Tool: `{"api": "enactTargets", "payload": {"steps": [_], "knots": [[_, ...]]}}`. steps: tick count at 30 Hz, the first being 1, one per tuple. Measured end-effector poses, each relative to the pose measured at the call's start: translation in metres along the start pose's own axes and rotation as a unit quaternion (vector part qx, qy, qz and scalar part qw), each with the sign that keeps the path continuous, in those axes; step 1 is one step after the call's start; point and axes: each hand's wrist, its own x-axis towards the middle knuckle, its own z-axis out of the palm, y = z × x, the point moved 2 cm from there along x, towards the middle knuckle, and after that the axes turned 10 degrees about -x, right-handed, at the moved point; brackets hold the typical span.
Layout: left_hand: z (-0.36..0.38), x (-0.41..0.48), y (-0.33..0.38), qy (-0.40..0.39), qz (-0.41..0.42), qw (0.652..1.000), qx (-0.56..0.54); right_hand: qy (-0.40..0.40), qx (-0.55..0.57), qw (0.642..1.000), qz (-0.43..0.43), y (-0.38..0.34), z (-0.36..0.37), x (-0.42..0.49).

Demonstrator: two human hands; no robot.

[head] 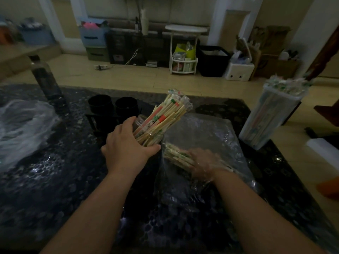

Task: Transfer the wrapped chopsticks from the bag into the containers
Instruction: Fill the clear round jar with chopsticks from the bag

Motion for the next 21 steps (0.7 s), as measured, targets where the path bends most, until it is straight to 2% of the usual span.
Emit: {"api": "enactTargets", "payload": {"steps": [5, 8, 12, 14, 17, 21], "knots": [[0.0, 0.0, 0.001, -0.003, -0.002, 1.0, 0.005, 0.035, -0.045, 0.996, -0.064, 0.005, -0.01, -0.007], [0.0, 0.0, 0.001, -0.002, -0.001, 1.0, 0.009, 0.058, -0.045, 0.995, -0.063, 0.005, -0.006, -0.011], [0.0, 0.0, 0.002, -0.005, -0.003, 1.0, 0.01, 0.23, -0.018, 0.973, -0.035, 0.004, 0.015, -0.024], [-0.001, 0.0, 0.003, -0.006, -0.004, 1.0, 0.007, 0.273, -0.038, 0.96, -0.038, 0.002, 0.028, -0.027], [-0.002, -0.001, 0.002, -0.003, -0.004, 1.0, 0.003, 0.282, -0.021, 0.958, -0.052, -0.006, 0.035, -0.029], [-0.003, -0.002, 0.0, 0.0, -0.006, 1.0, 0.001, 0.181, 0.037, 0.982, -0.046, -0.008, 0.037, -0.043]]}}
